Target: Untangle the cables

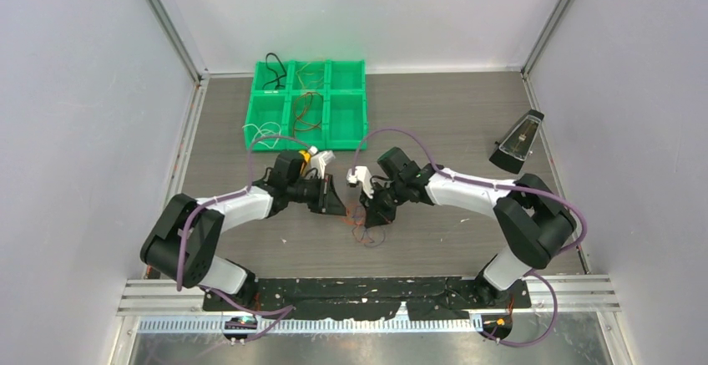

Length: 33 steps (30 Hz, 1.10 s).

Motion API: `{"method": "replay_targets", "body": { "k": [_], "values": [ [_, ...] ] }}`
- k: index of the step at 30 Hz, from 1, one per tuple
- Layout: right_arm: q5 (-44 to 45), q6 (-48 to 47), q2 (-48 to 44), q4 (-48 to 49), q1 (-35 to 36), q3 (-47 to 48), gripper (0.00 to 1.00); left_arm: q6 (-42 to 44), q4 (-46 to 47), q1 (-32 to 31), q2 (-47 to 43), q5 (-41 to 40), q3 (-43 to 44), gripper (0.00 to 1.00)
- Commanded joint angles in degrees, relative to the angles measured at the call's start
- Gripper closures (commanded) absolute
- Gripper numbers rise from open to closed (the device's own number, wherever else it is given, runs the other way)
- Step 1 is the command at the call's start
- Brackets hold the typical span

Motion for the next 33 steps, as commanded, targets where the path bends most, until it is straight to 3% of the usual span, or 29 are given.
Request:
{"method": "replay_targets", "body": {
  "k": [1, 7, 11, 19, 22, 28, 33],
  "values": [
    [0.04, -2.82, -6.29, -3.87, -2.15, 1.62, 0.88, 3.46, -3.84, 2.36, -3.85, 4.88, 0.62, 1.00],
    [-1.07, -8.64, -10.34, -14.13, -11.11, 0.47, 0.88, 14.01, -18.64, 10.23, -14.67, 3.40, 1.75, 1.00],
    [-1.88, -12.83, -11.67, -20.15, -16.32, 0.72, 0.84, 17.79, -26.27, 16.73, -17.40, 2.03, 3.09, 1.00],
    [-1.76, -19.70, -12.27, -29.54, -26.26, 4.93, 0.94, 26.37, -38.05, 26.67, -21.61, -1.44, 8.30, 1.00],
    [0.13, -22.43, -10.93, -32.20, -31.18, 8.76, 0.95, 31.64, -42.65, 31.82, -22.63, -3.38, 11.15, 1.00],
    [-1.48, -25.13, -7.35, -40.42, -48.66, 20.89, 0.95, 41.83, -52.60, 36.48, -19.64, -10.07, 17.44, 1.00],
    [-4.66, -25.58, -6.08, -44.16, -54.70, 31.60, 0.95, 49.64, -55.77, 37.75, -15.77, -14.85, 18.59, 1.00]
  ]
}}
